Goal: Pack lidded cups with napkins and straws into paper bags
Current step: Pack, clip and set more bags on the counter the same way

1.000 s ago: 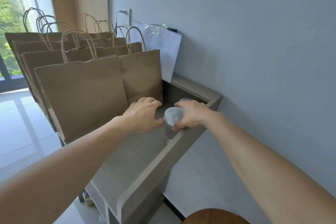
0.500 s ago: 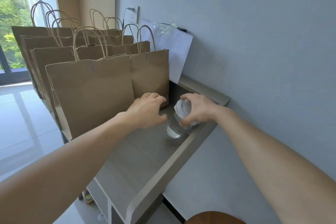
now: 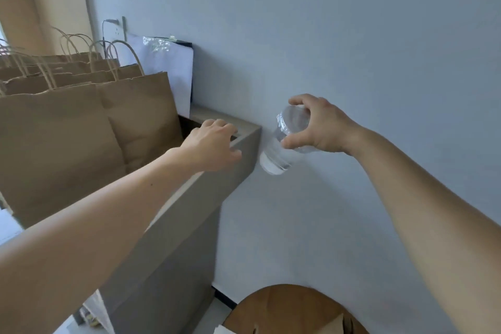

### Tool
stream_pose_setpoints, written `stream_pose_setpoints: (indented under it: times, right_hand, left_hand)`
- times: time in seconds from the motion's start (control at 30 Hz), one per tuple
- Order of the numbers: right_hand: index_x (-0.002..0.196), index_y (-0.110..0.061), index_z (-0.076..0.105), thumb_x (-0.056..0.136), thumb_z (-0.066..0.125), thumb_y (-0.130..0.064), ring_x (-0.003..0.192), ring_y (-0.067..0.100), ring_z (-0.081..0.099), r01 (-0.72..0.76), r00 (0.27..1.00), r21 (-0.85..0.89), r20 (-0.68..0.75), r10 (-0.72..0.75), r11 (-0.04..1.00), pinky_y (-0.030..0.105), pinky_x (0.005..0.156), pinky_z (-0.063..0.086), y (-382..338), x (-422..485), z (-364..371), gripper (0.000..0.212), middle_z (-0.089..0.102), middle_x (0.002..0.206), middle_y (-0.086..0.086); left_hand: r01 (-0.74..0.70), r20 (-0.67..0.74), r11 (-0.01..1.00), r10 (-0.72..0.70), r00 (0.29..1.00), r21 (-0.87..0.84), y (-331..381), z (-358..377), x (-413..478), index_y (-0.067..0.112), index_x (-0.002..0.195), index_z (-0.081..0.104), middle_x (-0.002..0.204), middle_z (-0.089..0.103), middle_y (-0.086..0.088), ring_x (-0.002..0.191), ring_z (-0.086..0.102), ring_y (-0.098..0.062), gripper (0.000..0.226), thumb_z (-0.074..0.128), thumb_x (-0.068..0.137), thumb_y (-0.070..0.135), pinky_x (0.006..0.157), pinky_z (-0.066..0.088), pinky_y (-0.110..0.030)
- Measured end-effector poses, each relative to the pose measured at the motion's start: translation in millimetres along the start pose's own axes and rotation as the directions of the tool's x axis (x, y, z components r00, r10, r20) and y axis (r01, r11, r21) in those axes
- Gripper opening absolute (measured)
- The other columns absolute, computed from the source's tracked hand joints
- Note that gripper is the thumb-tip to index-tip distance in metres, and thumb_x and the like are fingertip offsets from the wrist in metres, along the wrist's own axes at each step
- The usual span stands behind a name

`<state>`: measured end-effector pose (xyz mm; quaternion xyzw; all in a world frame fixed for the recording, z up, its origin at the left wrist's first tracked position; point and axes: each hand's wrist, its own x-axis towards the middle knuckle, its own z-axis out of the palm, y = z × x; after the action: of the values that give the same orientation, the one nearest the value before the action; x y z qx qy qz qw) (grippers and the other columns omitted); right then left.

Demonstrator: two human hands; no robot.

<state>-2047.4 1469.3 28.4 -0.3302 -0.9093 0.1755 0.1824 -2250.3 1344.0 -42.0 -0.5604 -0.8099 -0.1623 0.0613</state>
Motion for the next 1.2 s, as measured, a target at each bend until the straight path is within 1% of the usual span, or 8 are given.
stream_pose_setpoints:
  times: [0.27,0.47,0.6,0.8,0.9,1.0,1.07,1.2]
  right_hand:
    - [0.14,-0.04,0.039,0.052,0.08,-0.056,0.11,0.015,0.048,-0.318,0.943,-0.069,0.082,0.323,0.946,0.03,0.082,0.041,162.2,-130.2,15.8,0.098,0.043,0.129,-0.008]
    - [0.141,-0.037,0.036,0.053,0.08,-0.052,0.119,0.021,0.049,-0.495,0.849,-0.105,0.155,0.505,0.863,0.034,0.085,0.044,250.3,-204.3,62.8,0.099,0.041,0.132,-0.002]
    - [0.142,-0.036,0.036,0.052,0.079,-0.05,0.12,0.022,0.048,-0.555,0.809,-0.082,0.177,0.56,0.828,0.036,0.087,0.047,281.1,-231.8,93.2,0.101,0.04,0.133,-0.001]
    - [0.142,-0.036,0.034,0.051,0.076,-0.058,0.12,0.021,0.049,-0.589,0.797,0.013,0.173,0.579,0.808,0.035,0.088,0.044,296.9,-231.3,129.7,0.102,0.04,0.135,-0.003]
    - [0.141,-0.037,0.034,0.049,0.074,-0.058,0.117,0.02,0.05,-0.593,0.8,0.071,0.16,0.578,0.802,0.033,0.084,0.042,295.1,-223.6,143.9,0.103,0.039,0.134,-0.005]
    - [0.142,-0.037,0.034,0.048,0.073,-0.057,0.118,0.02,0.05,-0.591,0.803,0.096,0.166,0.573,0.801,0.033,0.086,0.042,290.8,-219.2,157.0,0.104,0.039,0.134,-0.004]
    - [0.143,-0.037,0.034,0.048,0.073,-0.057,0.119,0.02,0.05,-0.603,0.795,0.117,0.167,0.583,0.789,0.034,0.09,0.044,288.5,-218.0,163.2,0.104,0.039,0.136,-0.004]
    - [0.143,-0.034,0.036,0.049,0.076,-0.063,0.115,0.021,0.051,-0.637,0.769,0.163,0.19,0.61,0.753,0.033,0.086,0.045,285.5,-222.9,175.6,0.107,0.042,0.134,-0.002]
  left_hand:
    - [-0.167,0.24,0.983,0.18,0.954,-0.073,156.2,119.5,-17.9,0.023,0.147,0.038,0.152,0.038,0.0,0.14,0.031,-0.023,0.064,0.057,0.09,0.047,0.107,0.035,-0.039]
    - [-0.208,0.458,0.971,0.238,0.856,-0.116,230.0,228.5,-71.3,0.024,0.149,0.034,0.153,0.037,-0.001,0.14,0.032,-0.024,0.067,0.055,0.091,0.048,0.11,0.035,-0.043]
    - [-0.214,0.644,0.97,0.234,0.728,-0.111,241.8,284.6,-119.5,0.022,0.136,0.045,0.138,0.049,-0.003,0.119,0.046,-0.024,0.064,0.065,0.079,0.044,0.099,0.046,-0.041]
    - [-0.15,0.886,0.983,0.158,0.435,-0.102,234.8,331.5,-162.4,0.02,0.137,0.04,0.117,0.059,0.0,0.103,0.058,-0.025,0.092,0.076,0.064,0.061,0.09,0.053,-0.042]
    - [-0.09,0.852,0.992,0.119,0.511,-0.084,235.4,344.1,-173.4,0.02,0.133,0.044,0.113,0.063,-0.001,0.099,0.062,-0.024,0.073,0.066,0.075,0.06,0.087,0.055,-0.041]
    - [0.108,0.792,0.983,0.051,0.608,-0.146,231.0,352.2,-175.3,0.017,0.102,0.057,0.087,0.063,0.0,0.079,0.064,-0.019,0.03,0.053,0.091,0.044,0.076,0.058,-0.035]
    - [0.206,0.797,0.961,0.023,0.604,-0.184,227.0,354.3,-175.7,0.016,0.087,0.055,0.075,0.058,0.001,0.069,0.061,-0.018,0.021,0.049,0.091,0.035,0.066,0.055,-0.032]
    - [0.307,0.805,0.925,-0.002,0.593,-0.223,217.1,360.7,-182.5,0.015,0.083,0.063,0.073,0.064,-0.002,0.071,0.069,-0.021,0.023,0.047,0.09,0.029,0.074,0.061,-0.039]
